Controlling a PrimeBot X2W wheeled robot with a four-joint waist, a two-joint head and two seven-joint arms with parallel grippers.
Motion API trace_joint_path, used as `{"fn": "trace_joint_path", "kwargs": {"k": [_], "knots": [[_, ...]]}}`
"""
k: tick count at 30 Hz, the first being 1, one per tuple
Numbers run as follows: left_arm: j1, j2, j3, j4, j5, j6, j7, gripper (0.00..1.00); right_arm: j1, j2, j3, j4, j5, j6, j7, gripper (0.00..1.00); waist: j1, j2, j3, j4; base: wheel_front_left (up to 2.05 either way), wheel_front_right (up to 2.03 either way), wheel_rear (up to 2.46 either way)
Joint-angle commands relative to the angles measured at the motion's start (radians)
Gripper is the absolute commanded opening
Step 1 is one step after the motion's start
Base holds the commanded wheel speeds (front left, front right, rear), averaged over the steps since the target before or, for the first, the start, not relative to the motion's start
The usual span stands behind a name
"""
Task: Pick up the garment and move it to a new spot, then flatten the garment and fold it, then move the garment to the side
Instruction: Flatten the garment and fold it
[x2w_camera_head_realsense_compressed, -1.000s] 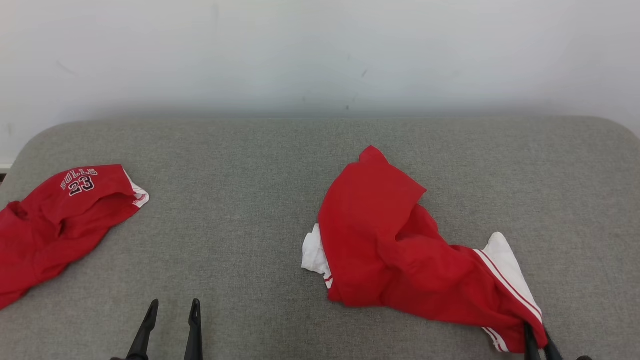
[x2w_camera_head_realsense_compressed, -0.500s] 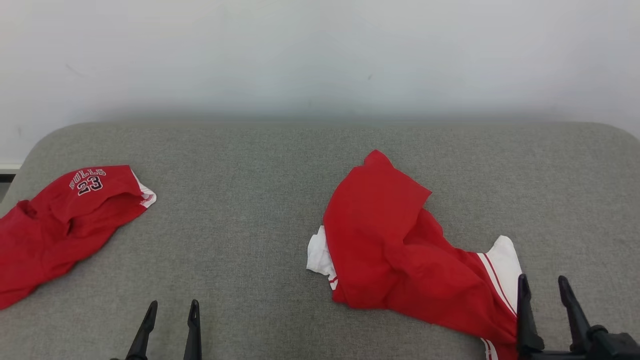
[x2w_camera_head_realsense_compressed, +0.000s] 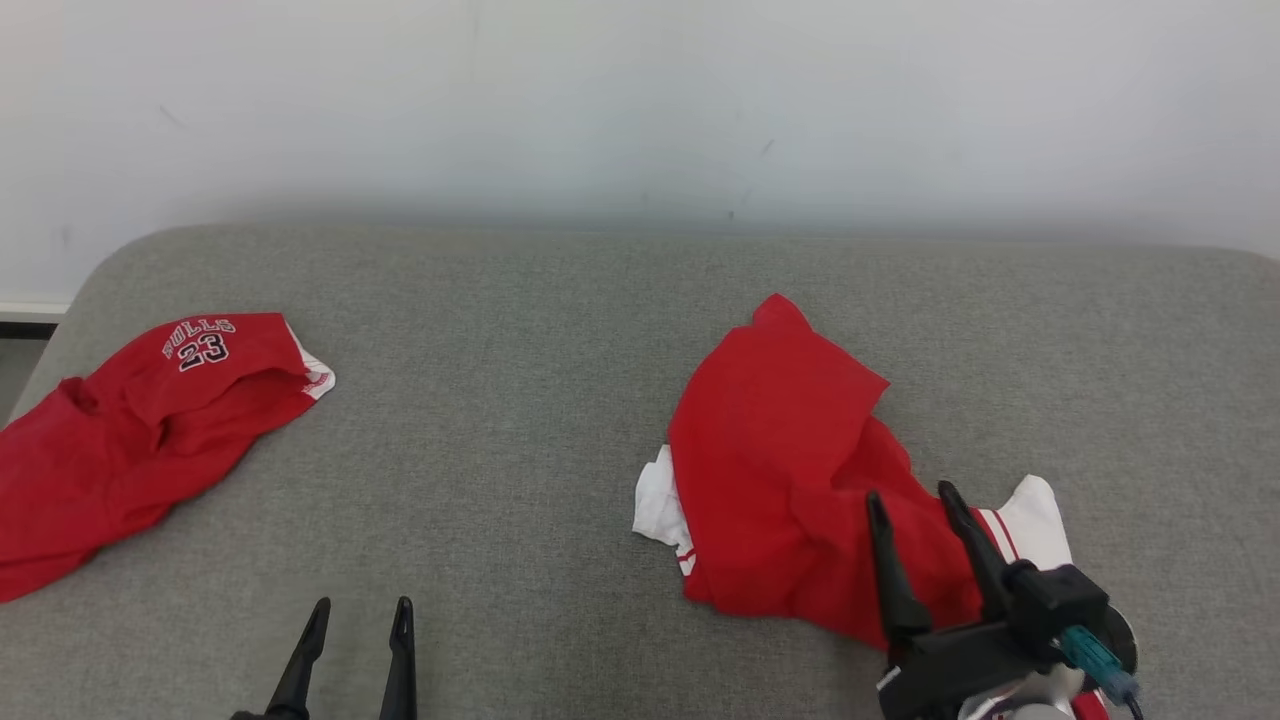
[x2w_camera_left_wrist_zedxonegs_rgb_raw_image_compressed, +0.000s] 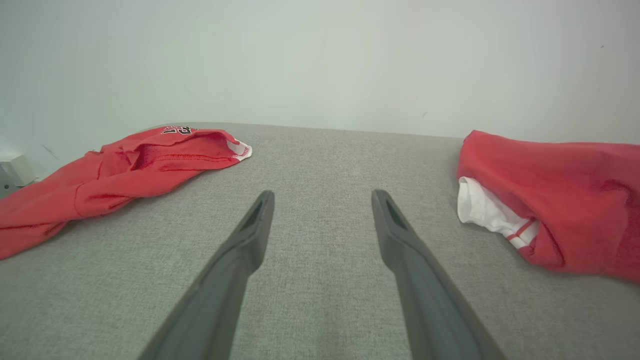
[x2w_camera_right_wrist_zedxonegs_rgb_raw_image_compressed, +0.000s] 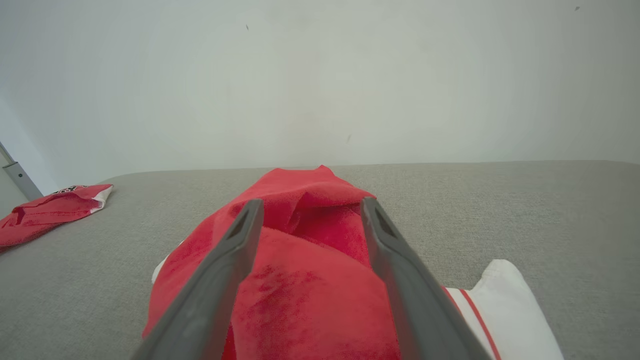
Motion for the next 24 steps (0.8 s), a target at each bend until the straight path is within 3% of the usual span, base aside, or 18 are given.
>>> {"fn": "trace_joint_path", "kwargs": {"k": [1, 8, 9, 10, 11, 19, 24], "knots": [[-0.015, -0.001, -0.006, 0.004, -0.01, -0.001, -0.004, 1.0, -0.055, 0.001, 0.037, 0.055, 0.003, -0.002, 0.005, 1.0, 0.0, 0.0, 0.005, 0.023, 0.0, 0.0, 0.0], [-0.018, -0.001, -0.022, 0.01, -0.016, -0.002, -0.004, 1.0, -0.175, 0.001, 0.107, 0.214, 0.017, -0.002, 0.07, 1.0, 0.0, 0.0, 0.008, 0.075, 0.0, 0.0, 0.0], [-0.017, -0.001, -0.023, 0.011, -0.017, -0.002, -0.004, 1.0, -0.185, 0.001, 0.113, 0.235, 0.018, -0.002, 0.074, 0.73, 0.0, 0.0, 0.009, 0.082, 0.0, 0.0, 0.0], [-0.017, -0.001, -0.024, 0.012, -0.02, -0.001, -0.004, 1.0, -0.196, 0.001, 0.114, 0.252, 0.025, -0.002, 0.071, 0.26, 0.0, 0.0, 0.009, 0.089, 0.0, 0.0, 0.0], [-0.015, -0.001, -0.025, 0.013, -0.022, 0.0, -0.004, 1.0, -0.205, 0.0, 0.115, 0.269, 0.019, -0.002, 0.069, 0.0, 0.0, 0.0, 0.009, 0.095, 0.0, 0.0, 0.0], [-0.003, -0.001, -0.026, 0.011, -0.026, 0.007, -0.004, 1.0, -0.301, 0.001, 0.125, 0.305, 0.024, -0.002, 0.012, 0.0, 0.0, 0.0, 0.01, 0.112, 0.0, 0.0, 0.0], [-0.008, -0.001, -0.019, 0.014, -0.02, 0.004, -0.004, 1.0, -0.34, 0.001, 0.266, 0.245, 0.078, -0.002, 0.0, 0.0, 0.0, 0.0, 0.006, 0.114, 0.0, 0.0, 0.0]]}}
